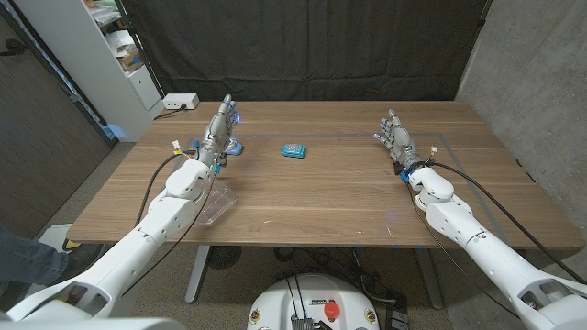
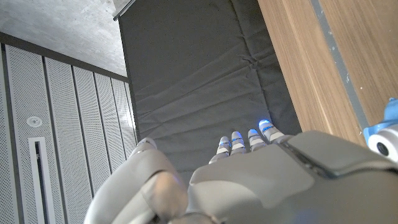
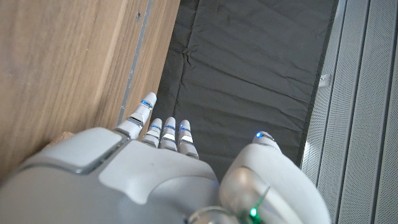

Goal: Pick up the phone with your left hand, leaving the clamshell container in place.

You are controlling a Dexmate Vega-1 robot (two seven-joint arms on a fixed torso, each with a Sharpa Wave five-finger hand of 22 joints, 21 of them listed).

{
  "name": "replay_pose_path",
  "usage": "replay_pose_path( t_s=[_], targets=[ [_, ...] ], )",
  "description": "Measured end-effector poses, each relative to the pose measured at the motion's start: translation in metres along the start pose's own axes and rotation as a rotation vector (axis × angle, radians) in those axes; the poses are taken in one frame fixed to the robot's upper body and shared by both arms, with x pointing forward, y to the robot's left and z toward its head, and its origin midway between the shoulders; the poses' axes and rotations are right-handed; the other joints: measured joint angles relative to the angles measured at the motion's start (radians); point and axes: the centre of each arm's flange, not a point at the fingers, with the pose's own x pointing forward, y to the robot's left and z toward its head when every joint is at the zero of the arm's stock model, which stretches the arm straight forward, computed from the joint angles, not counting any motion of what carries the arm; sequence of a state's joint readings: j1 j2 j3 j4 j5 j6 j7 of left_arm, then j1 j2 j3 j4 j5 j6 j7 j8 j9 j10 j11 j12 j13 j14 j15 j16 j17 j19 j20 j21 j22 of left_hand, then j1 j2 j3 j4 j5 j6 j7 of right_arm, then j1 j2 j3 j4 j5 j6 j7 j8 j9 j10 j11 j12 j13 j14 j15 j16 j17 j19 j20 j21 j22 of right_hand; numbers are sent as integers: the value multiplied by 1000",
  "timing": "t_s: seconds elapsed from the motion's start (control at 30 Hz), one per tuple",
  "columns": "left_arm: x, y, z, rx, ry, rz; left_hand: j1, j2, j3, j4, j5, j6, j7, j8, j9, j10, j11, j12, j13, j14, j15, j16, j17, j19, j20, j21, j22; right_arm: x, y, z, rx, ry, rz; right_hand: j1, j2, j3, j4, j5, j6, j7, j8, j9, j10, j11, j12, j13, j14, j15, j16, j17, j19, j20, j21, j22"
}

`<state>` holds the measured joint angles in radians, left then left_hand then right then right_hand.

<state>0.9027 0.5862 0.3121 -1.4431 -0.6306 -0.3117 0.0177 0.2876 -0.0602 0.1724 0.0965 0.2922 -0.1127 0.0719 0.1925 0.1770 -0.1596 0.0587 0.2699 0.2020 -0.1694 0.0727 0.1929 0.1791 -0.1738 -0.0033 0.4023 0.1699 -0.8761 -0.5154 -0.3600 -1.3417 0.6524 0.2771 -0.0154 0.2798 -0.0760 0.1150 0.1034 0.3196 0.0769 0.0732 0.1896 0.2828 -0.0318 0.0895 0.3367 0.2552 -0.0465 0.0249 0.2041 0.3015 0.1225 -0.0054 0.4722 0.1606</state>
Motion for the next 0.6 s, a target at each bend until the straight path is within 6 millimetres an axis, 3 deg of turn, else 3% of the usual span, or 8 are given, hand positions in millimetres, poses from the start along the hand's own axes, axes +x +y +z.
replay_pose_path(
  t_s=[0.6],
  targets=[
    [-4, 8, 20, 48, -37, 0, 5, 5, 0, 0, 0, 8, 1, 0, 0, 11, 0, -4, -2, 0, 0, 0, 0, 4, 4, -11, 0, -6, 1, 9, -16, -30, 2, 0, 0, -3, -3, 0, 4, -4, 0, -17, 18, -18, -12, -18, 25, -7, 16, -9, 9, -2, -14, 0]
  ],
)
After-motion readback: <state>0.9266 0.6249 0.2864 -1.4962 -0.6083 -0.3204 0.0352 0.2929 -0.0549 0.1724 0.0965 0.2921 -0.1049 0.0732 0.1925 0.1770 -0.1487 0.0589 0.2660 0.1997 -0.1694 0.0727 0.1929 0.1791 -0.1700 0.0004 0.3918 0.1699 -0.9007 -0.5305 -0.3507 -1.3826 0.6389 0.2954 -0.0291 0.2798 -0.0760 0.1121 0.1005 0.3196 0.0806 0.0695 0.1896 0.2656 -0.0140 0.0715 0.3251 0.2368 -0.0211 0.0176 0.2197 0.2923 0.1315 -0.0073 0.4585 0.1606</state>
